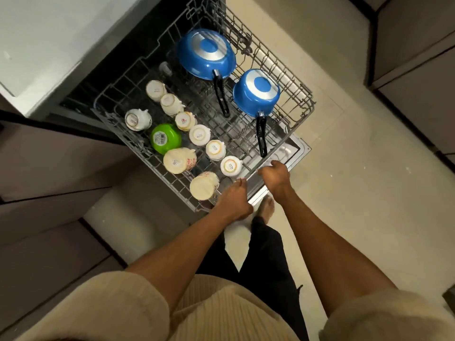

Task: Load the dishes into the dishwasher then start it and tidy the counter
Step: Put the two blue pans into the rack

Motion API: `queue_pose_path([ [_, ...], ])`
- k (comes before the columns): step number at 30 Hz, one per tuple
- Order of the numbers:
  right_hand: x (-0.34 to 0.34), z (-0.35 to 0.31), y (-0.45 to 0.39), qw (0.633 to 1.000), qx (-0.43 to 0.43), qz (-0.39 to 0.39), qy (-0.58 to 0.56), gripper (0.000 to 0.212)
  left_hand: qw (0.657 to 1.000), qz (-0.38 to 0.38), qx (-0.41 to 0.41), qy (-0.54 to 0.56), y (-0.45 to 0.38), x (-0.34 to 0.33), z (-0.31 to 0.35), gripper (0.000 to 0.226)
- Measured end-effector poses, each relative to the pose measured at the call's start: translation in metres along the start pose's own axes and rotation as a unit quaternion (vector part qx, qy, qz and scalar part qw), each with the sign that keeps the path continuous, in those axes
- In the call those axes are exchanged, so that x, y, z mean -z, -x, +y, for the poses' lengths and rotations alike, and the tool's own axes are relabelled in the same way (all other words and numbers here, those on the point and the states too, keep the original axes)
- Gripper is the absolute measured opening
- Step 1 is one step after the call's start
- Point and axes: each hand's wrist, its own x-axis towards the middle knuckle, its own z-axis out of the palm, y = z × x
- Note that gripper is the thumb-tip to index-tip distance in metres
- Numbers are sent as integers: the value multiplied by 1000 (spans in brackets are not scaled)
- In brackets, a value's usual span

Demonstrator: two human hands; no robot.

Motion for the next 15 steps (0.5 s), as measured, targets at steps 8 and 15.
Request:
queue_pose_path([
  [8,17,-21,-47,985,-82,-69,-137,11,970,121,106,182,-2,-19,29,70],
  [15,45,-27,-63,980,-81,-139,-118,15,832,258,263,415,-20,-42,67,62],
])
